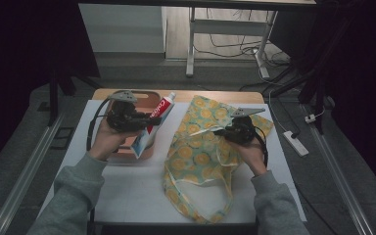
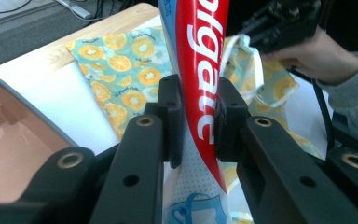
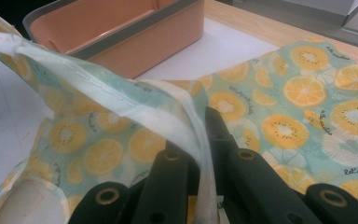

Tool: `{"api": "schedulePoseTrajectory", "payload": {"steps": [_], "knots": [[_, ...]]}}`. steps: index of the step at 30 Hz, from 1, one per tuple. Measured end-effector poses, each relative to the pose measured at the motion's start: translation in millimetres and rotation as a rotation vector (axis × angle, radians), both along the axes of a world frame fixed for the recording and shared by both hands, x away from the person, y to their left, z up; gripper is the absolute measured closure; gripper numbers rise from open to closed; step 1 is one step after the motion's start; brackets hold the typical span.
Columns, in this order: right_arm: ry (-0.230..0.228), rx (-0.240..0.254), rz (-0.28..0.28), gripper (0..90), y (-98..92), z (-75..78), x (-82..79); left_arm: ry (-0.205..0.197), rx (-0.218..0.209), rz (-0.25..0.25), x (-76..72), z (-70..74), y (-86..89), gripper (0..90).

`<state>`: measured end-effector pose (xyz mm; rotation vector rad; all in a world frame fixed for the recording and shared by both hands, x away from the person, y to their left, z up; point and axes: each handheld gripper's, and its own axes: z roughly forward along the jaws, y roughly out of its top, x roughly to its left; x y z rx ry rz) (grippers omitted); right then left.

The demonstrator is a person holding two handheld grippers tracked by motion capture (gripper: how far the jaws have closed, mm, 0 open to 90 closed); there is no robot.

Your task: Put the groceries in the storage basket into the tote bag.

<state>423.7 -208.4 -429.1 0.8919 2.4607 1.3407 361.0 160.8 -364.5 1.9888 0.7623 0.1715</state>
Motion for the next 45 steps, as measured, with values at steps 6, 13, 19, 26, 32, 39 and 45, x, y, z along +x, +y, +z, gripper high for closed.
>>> {"api": "schedulePoseTrajectory", "payload": {"steps": [6,13,19,26,32,39,45], "knots": [[-0.013,0.008,-0.011,88.5,0.1,1.9,-1.1,0.003,0.024,-0.059,-11.9,-4.6,-16.0,75.8],[-0.025,0.027,-0.021,88.5,-0.1,4.4,-2.2,0.024,0.056,-0.118,-21.6,-19.4,-37.3,75.8],[-0.026,0.041,-0.022,88.5,-1.3,5.6,-2.4,0.044,0.052,-0.148,-27.6,-31.0,-46.6,75.9],[-0.029,0.05,-0.037,88.6,-2.2,5.7,-1.2,0.057,0.062,-0.169,-41.2,-36.3,-45.5,75.9],[-0.02,0.049,-0.04,88.6,-0.7,3.8,0.6,0.077,0.08,-0.188,-49.3,-46.3,-47.5,75.9],[-0.027,0.056,-0.039,88.6,0.3,5.1,-0.4,0.106,0.115,-0.198,-45.7,-66.2,-65.1,76.1],[-0.022,0.066,-0.04,88.6,-0.8,4.8,0.1,0.118,0.149,-0.196,-34.9,-82.7,-84.4,76.5]]}}
